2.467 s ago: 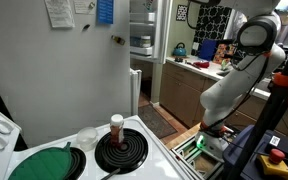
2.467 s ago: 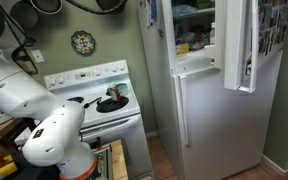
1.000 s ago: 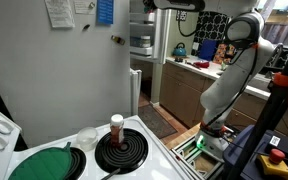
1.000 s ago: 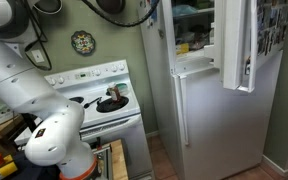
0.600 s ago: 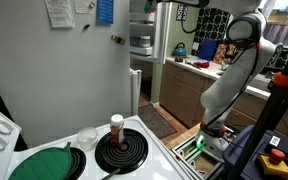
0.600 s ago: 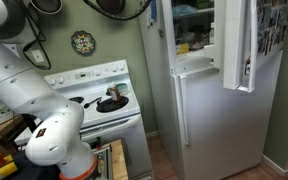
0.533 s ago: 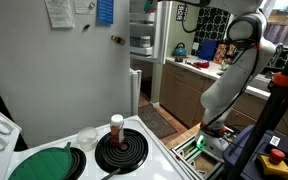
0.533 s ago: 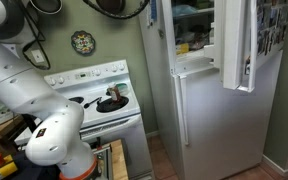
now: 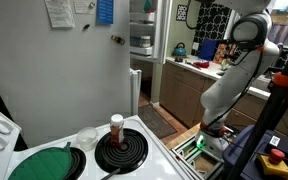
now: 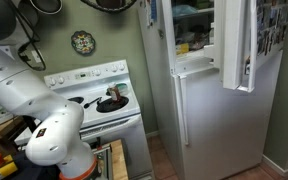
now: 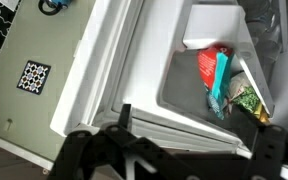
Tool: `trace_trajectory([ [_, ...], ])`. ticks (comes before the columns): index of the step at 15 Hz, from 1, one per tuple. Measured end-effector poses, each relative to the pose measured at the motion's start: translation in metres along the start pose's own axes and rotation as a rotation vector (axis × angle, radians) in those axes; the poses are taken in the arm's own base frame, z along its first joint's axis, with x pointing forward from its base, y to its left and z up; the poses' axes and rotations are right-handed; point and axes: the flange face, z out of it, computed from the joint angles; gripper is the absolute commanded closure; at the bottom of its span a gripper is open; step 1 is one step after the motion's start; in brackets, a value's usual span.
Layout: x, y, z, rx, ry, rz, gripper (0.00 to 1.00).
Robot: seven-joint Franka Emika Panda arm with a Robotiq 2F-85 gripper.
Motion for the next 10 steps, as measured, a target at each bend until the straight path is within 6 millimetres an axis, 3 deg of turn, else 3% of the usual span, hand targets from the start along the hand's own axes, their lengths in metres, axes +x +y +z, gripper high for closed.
trace_trajectory([
  [6, 0.001, 0.002, 0.002, 0.002, -0.003, 0.014, 0.00],
  [10, 0.007, 0.019, -0.003, 0.099, -0.032, 0.120, 0.00],
])
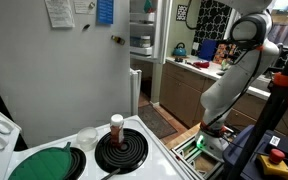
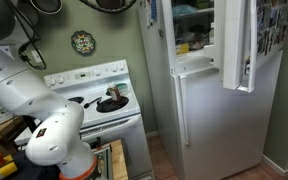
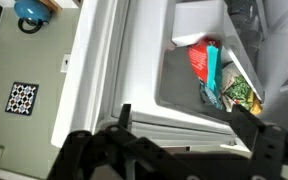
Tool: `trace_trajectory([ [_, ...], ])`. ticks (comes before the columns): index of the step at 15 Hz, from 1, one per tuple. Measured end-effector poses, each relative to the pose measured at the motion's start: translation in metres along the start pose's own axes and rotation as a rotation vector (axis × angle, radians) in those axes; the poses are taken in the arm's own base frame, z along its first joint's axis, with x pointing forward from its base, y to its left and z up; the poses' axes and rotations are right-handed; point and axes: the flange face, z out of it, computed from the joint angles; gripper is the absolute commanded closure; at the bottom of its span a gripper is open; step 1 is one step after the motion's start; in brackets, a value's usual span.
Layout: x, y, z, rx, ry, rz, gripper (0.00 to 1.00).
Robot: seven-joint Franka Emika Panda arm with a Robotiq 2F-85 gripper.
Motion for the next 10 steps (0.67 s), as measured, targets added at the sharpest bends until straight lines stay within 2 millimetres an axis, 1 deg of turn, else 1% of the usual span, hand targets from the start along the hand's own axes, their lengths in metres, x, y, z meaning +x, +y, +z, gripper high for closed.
trace_trajectory([
  [3, 0.003, 0.013, -0.007, 0.076, -0.047, 0.062, 0.00],
  [6, 0.003, 0.031, -0.008, 0.114, -0.070, 0.064, 0.00],
  [8, -0.003, 0.048, -0.006, 0.139, -0.089, 0.058, 0.00],
  [10, -0.015, 0.064, 0.002, 0.163, -0.123, 0.052, 0.00],
])
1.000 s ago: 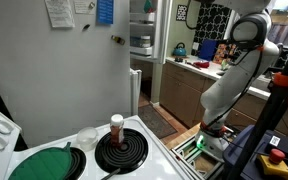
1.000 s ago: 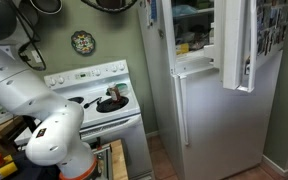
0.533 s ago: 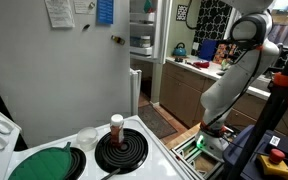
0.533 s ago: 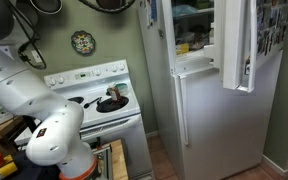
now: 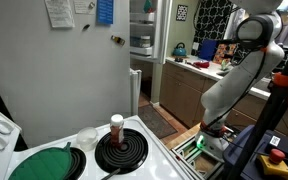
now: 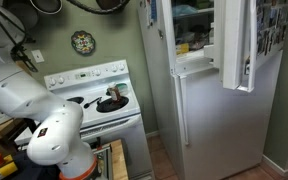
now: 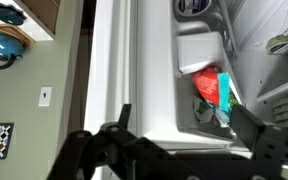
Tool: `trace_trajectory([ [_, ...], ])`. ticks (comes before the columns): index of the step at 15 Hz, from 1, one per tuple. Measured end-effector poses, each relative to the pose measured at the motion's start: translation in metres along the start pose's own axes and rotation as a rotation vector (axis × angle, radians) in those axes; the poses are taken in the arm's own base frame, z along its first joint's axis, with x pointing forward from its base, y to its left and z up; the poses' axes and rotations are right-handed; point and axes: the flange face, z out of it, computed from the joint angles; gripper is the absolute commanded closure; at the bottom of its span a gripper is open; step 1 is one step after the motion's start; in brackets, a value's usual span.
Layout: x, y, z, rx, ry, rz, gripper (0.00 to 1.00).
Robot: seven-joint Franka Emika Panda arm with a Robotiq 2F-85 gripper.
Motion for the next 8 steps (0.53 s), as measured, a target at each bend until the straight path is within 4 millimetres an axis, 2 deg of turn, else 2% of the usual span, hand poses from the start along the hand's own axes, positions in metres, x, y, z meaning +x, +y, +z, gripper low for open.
trace_trajectory([
  [4, -0.032, 0.017, 0.029, 0.069, -0.069, 0.011, 0.00],
  [8, -0.065, 0.022, 0.057, 0.075, -0.115, 0.029, 0.00],
])
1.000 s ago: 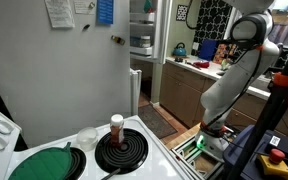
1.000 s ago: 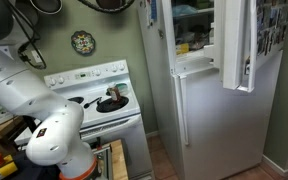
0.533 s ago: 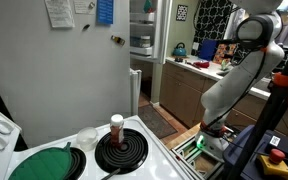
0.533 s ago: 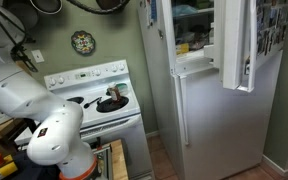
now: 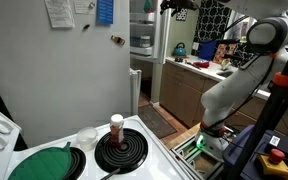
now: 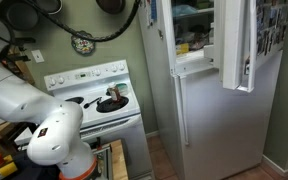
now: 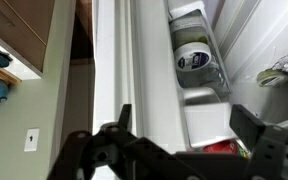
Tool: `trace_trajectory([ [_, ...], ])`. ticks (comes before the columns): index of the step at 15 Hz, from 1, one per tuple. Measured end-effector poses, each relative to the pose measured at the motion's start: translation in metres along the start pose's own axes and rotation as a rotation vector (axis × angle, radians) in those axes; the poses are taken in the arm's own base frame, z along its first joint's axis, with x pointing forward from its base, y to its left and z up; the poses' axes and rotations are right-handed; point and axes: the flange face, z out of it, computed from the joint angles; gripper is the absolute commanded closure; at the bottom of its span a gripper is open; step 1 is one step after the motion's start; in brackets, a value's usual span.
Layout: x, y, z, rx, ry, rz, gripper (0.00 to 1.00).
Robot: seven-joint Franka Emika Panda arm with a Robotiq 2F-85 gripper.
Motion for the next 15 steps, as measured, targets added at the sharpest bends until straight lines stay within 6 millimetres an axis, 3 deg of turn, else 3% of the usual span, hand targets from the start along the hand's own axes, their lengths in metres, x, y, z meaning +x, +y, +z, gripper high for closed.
trace_trajectory([
  [8, -0.006, 0.003, 0.005, 0.005, -0.008, 0.005, 0.00],
  [15, -0.010, 0.065, 0.026, 0.067, -0.020, -0.010, 0.00],
])
